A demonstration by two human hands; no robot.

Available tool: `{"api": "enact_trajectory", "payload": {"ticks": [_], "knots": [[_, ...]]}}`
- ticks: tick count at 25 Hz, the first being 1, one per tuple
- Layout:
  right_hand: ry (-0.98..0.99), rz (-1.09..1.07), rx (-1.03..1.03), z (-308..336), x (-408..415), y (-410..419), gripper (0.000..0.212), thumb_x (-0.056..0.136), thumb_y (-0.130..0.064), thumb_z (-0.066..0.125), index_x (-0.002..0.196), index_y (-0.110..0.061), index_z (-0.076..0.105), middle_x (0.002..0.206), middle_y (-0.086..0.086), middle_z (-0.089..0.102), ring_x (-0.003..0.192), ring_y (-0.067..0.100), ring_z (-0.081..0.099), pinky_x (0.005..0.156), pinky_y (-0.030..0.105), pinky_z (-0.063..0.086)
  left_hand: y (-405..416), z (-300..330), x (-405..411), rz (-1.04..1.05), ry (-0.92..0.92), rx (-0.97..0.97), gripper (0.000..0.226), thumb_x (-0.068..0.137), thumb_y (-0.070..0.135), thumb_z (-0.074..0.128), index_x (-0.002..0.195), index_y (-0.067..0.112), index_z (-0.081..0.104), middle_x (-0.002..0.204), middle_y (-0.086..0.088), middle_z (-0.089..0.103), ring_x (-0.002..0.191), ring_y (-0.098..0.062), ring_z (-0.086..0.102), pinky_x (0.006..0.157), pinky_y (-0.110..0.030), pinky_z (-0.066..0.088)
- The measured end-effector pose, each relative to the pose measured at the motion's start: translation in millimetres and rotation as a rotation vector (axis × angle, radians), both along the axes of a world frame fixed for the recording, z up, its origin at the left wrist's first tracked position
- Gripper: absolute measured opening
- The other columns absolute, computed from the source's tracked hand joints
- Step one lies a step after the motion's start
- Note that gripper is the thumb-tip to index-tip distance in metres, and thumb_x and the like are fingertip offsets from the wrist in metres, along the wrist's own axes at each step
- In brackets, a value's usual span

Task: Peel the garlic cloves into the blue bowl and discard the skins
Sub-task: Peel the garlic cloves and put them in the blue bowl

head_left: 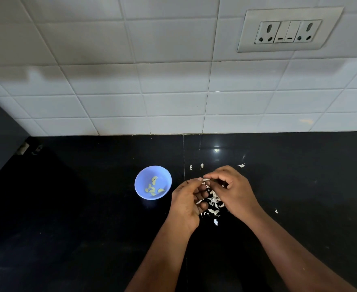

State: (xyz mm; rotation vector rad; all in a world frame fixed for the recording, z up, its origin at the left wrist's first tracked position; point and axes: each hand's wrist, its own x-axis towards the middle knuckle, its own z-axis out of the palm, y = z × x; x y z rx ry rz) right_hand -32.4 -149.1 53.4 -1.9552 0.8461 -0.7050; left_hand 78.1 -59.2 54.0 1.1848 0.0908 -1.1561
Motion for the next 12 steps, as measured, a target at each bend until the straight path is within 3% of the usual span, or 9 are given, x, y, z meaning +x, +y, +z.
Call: {"api": "enact_trajectory", "payload": {"ticks": [4,9,12], "knots": [[0.047,0.000,0.004,-2,-2,2,0.018,0.092,-0.023,0.078,0.100,-0.039,0.079,0.100,-0.021,0.073,0.103,0.005,0.069,0.089,0.039,0.058,0,-4,1,0.020,0.137,-0.053,0.004,0.097,0.005,0.067,0.097,0.003,0.071,0.075,-0.005,0.067,0.056,-0.009,0.057,0.043,-0.017,0.036],[0.215,-0.053,-0.183,0,1,2,0.011,0.091,-0.035,0.077,0.101,-0.040,0.079,0.098,-0.021,0.065,0.098,0.003,0.063,0.079,0.029,0.053,0,-11,0,0.069,0.162,-0.115,0.010,0.098,0.004,0.066,0.107,0.001,0.070,0.080,-0.007,0.068,0.059,-0.008,0.055,0.044,-0.016,0.038],[0.110,-0.044,-0.125,-1,4,5,0.011,0.093,-0.024,0.078,0.101,-0.031,0.081,0.095,-0.020,0.071,0.098,0.004,0.067,0.084,0.026,0.054,0,-11,0,0.091,0.219,-0.124,0.006,0.098,0.006,0.067,0.104,0.005,0.070,0.080,-0.005,0.067,0.061,-0.008,0.056,0.043,-0.016,0.038]]}}
